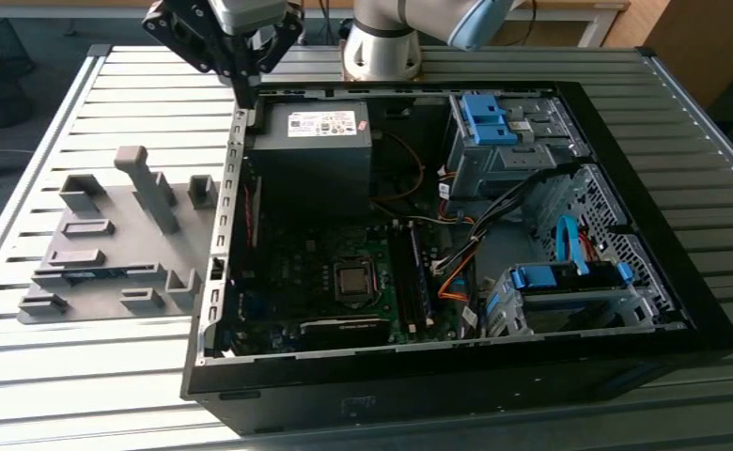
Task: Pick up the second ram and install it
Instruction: 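Reach for the second ram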
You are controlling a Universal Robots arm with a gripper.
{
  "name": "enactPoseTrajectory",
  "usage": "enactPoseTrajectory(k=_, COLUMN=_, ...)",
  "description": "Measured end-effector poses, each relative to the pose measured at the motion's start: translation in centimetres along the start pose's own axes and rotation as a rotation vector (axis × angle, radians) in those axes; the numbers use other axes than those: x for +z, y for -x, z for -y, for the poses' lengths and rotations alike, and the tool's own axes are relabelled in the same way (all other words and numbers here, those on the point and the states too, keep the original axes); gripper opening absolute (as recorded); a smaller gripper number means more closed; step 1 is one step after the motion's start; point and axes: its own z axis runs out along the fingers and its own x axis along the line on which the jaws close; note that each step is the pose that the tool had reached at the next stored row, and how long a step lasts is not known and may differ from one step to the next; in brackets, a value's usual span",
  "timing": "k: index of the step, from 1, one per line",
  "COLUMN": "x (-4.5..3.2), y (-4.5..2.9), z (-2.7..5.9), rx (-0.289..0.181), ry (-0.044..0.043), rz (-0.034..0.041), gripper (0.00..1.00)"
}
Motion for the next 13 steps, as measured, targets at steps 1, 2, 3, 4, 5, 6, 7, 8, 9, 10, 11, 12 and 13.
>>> enactPoseTrajectory(k=1, x=0.00, y=-0.03, z=0.00, rx=0.000, ry=0.0000, rz=0.0000, gripper=0.11)
enactPoseTrajectory(k=2, x=0.00, y=-0.05, z=0.00, rx=0.000, ry=0.0000, rz=0.0000, gripper=0.11)
enactPoseTrajectory(k=3, x=0.00, y=-0.07, z=0.01, rx=0.000, ry=0.0000, rz=0.0000, gripper=0.11)
enactPoseTrajectory(k=4, x=0.00, y=-0.10, z=0.01, rx=0.000, ry=0.0001, rz=0.0000, gripper=0.11)
enactPoseTrajectory(k=5, x=0.00, y=-0.12, z=0.01, rx=0.000, ry=0.0000, rz=0.0000, gripper=0.11)
enactPoseTrajectory(k=6, x=0.00, y=-0.14, z=0.01, rx=0.000, ry=0.0000, rz=0.0000, gripper=0.11)
enactPoseTrajectory(k=7, x=0.00, y=-0.17, z=0.01, rx=0.000, ry=0.0000, rz=0.0000, gripper=0.11)
enactPoseTrajectory(k=8, x=0.00, y=-0.19, z=0.02, rx=0.000, ry=0.0000, rz=0.0000, gripper=0.11)
enactPoseTrajectory(k=9, x=0.00, y=-0.21, z=0.02, rx=0.000, ry=0.0000, rz=0.0000, gripper=0.11)
enactPoseTrajectory(k=10, x=0.00, y=-0.24, z=0.02, rx=0.000, ry=0.0000, rz=0.0000, gripper=0.11)
enactPoseTrajectory(k=11, x=0.00, y=-0.26, z=0.02, rx=0.000, ry=0.0000, rz=0.0000, gripper=0.11)
enactPoseTrajectory(k=12, x=0.00, y=-0.28, z=0.02, rx=0.000, ry=0.0000, rz=0.0000, gripper=0.11)
enactPoseTrajectory(k=13, x=0.00, y=-0.30, z=0.02, rx=0.000, ry=0.0000, rz=0.0000, gripper=0.11)
